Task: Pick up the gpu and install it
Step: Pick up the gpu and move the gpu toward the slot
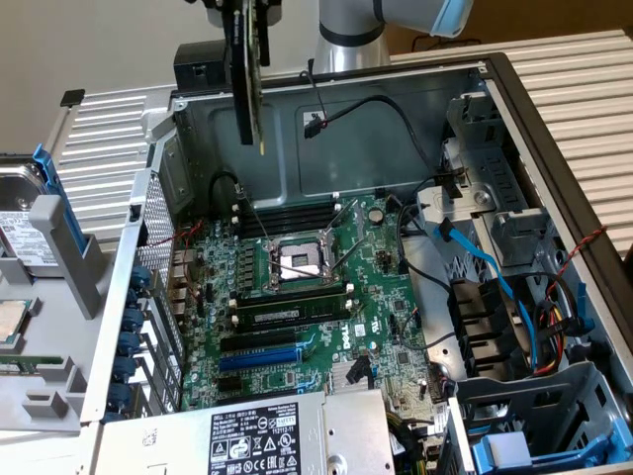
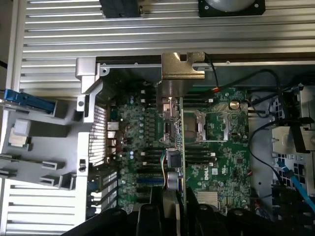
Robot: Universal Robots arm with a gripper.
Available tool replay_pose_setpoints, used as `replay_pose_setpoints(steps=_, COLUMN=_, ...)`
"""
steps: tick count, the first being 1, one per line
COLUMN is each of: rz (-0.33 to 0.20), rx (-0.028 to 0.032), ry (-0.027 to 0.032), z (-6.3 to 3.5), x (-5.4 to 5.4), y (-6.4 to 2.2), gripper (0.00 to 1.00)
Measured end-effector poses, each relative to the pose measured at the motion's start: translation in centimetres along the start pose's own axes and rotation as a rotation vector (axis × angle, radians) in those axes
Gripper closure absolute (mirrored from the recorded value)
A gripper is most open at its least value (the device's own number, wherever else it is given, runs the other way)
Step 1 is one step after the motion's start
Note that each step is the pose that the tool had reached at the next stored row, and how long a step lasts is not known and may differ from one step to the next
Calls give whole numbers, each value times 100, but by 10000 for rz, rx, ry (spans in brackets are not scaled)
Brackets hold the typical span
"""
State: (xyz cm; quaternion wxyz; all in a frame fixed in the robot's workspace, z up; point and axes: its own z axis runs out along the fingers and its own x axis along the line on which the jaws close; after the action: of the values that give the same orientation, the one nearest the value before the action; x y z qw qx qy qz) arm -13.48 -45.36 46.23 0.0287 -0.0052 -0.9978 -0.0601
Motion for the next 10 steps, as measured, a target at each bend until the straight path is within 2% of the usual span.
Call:
replay_pose_setpoints(steps=2, rz=6, rx=-33, ry=2, z=-3, x=-57, y=-3, gripper=71)
replay_pose_setpoints(steps=10, rz=6, rx=-32, ry=2, z=-6, x=-58, y=-24, gripper=71)
